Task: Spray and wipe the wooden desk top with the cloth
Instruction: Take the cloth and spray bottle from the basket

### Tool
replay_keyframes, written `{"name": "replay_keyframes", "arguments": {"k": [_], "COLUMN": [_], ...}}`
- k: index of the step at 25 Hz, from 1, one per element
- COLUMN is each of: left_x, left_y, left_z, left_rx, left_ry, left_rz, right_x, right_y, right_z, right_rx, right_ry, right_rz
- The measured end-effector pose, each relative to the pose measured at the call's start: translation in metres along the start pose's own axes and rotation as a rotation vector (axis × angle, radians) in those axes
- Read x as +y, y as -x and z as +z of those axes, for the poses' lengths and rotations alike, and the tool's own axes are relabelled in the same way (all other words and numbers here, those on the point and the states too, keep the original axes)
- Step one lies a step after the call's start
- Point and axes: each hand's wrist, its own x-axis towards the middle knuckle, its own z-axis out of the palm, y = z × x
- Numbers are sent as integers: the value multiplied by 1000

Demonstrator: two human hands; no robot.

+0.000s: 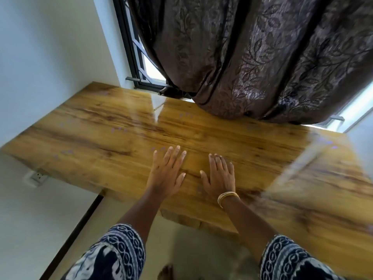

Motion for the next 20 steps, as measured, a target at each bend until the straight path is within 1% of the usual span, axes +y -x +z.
{"name": "replay_keyframes", "arguments": {"k": [2, 5, 9, 12, 15, 18, 20], "left_x": [-1, -4, -3, -5, -7, -3, 3], "left_y": [7, 21, 33, 46, 60, 80, 89], "left_z": [0, 7, 6, 8, 5, 5, 3], "left_rx": [-18, 3, -43, -64, -73, -72, -70], "left_ry": [0, 5, 61, 77, 64, 92, 121], "left_rz": [-14, -18, 11, 78, 148, 190, 219], "right_x": [-1, -5, -16, -21, -24, -28, -31], "right_y": [4, 10, 26, 46, 71, 106, 127], "right_z": [-1, -1, -6, -8, -8, -4, -1], "right_rx": [-7, 13, 24, 10, 40, 33, 64], "right_ry": [11, 24, 6, 8, 7, -4, -17], "right_rz": [7, 12, 43, 120, 217, 292, 335]}}
